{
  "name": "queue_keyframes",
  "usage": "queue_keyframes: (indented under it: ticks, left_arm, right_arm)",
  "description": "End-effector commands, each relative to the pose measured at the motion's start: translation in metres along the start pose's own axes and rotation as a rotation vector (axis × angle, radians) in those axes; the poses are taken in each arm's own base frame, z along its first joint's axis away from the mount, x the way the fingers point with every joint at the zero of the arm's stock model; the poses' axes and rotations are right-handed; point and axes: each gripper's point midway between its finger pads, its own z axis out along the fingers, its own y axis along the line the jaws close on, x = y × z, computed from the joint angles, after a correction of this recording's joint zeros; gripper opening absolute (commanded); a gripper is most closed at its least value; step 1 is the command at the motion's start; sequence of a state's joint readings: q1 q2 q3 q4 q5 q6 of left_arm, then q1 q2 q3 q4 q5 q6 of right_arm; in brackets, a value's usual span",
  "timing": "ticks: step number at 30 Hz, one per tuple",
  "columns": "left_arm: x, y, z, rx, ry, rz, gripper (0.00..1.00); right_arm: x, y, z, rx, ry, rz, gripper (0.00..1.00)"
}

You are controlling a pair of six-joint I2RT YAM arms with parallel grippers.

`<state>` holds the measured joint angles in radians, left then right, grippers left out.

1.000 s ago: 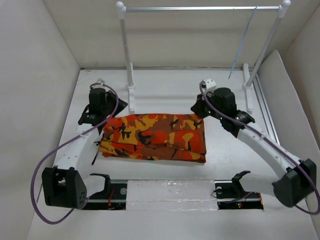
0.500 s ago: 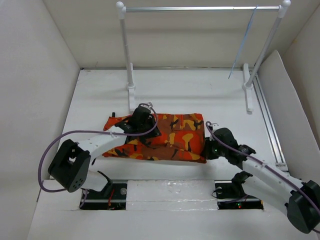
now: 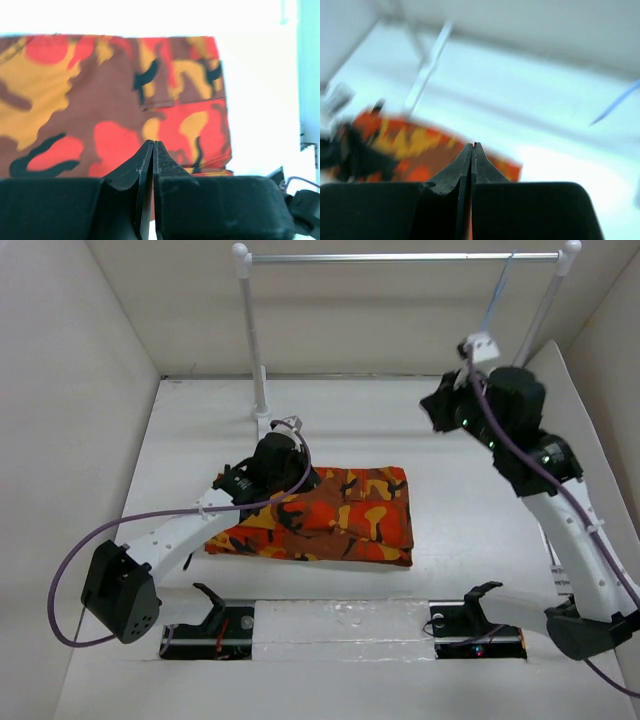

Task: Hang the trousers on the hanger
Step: Fold the trousers at the center of the board, then pick up the hanger from the clothesline.

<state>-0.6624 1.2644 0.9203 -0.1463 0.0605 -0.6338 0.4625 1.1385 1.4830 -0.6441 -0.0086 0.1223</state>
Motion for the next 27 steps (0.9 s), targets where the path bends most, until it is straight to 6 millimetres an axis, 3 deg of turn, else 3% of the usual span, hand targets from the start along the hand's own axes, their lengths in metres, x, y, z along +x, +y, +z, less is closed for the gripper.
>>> queue_keyframes:
  ticks: [1, 2, 3, 4, 6, 7, 8, 9, 11, 16, 17, 19, 20, 21, 23, 27]
  left_arm:
    - [-0.019, -0.025, -0.014, 0.039, -0.060, 0.103, 0.00]
    - [-0.019, -0.025, -0.014, 0.039, -0.060, 0.103, 0.00]
    - [-0.018, -0.027, -0.015, 0.039, -0.058, 0.110, 0.00]
    - [-0.018, -0.026, -0.015, 0.033, -0.055, 0.107, 0.00]
    - [-0.020, -0.020, -0.018, 0.010, -0.076, 0.106, 0.01]
    - [-0.021, -0.022, -0.020, 0.023, -0.085, 0.107, 0.06]
    - [-0.023, -0.025, -0.023, 0.036, -0.094, 0.106, 0.11]
    - [-0.023, -0.025, -0.025, 0.043, -0.097, 0.109, 0.20]
    - [-0.026, -0.028, -0.029, 0.055, -0.111, 0.118, 0.26]
    - [-0.010, -0.026, -0.025, 0.079, -0.055, 0.131, 0.28]
    - [0.002, -0.016, -0.020, 0.056, -0.023, 0.126, 0.28]
    - [0.005, -0.012, -0.018, 0.039, -0.014, 0.123, 0.28]
    - [0.012, -0.006, -0.016, 0.028, 0.003, 0.122, 0.27]
    - [0.015, -0.004, -0.015, 0.023, 0.011, 0.119, 0.27]
    - [0.023, 0.002, -0.013, 0.014, 0.027, 0.113, 0.25]
    - [0.021, 0.000, -0.014, 0.018, 0.023, 0.101, 0.24]
  right_arm:
    - [-0.087, -0.072, -0.008, 0.244, -0.156, -0.109, 0.00]
    - [-0.089, -0.088, -0.011, 0.287, -0.159, -0.099, 0.00]
    - [-0.098, -0.102, -0.011, 0.315, -0.175, -0.092, 0.10]
    - [-0.112, -0.119, -0.005, 0.341, -0.190, -0.088, 0.38]
    - [-0.116, -0.157, 0.001, 0.375, -0.172, -0.062, 0.54]
    - [-0.117, -0.166, 0.006, 0.373, -0.165, -0.052, 0.61]
    - [-0.114, -0.175, 0.026, 0.336, -0.137, -0.042, 0.62]
    - [-0.112, -0.188, 0.031, 0.334, -0.131, -0.026, 0.63]
    - [-0.105, -0.198, 0.054, 0.289, -0.112, -0.010, 0.65]
    - [-0.089, -0.211, 0.090, 0.205, -0.102, -0.001, 0.63]
    - [-0.073, -0.209, 0.100, 0.141, -0.088, 0.019, 0.59]
    - [-0.080, -0.203, 0.105, 0.091, -0.133, -0.009, 0.58]
    - [-0.067, -0.203, 0.107, 0.074, -0.126, 0.038, 0.58]
    - [-0.072, -0.201, 0.108, 0.062, -0.160, 0.026, 0.58]
    - [-0.063, -0.204, 0.109, 0.055, -0.159, 0.049, 0.53]
    - [-0.056, -0.203, 0.108, 0.061, -0.168, 0.063, 0.05]
